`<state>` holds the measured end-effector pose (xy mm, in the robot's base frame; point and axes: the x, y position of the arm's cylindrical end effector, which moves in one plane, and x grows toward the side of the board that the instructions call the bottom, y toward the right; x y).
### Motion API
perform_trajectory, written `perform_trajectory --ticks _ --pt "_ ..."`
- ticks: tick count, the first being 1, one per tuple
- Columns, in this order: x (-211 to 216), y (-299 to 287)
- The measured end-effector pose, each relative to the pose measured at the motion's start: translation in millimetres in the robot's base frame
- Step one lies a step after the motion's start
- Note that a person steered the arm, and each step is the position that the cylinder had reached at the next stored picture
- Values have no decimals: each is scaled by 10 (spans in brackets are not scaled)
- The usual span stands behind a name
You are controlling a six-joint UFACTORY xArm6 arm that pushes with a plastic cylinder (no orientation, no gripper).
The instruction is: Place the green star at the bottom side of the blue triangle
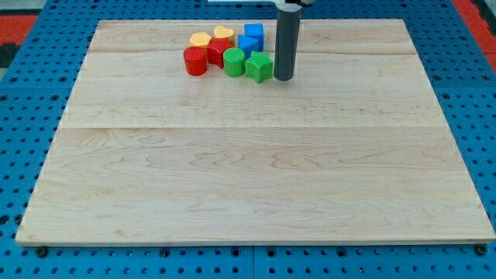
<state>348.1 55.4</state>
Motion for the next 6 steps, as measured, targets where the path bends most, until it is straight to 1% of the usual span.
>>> perform_trajectory --ticks 1,2,3,4,5,6 --pt "173 42" --pt "-64 550" --pt "-598 372" --pt "-402 -152" --pt "39 -542" --pt "335 -739"
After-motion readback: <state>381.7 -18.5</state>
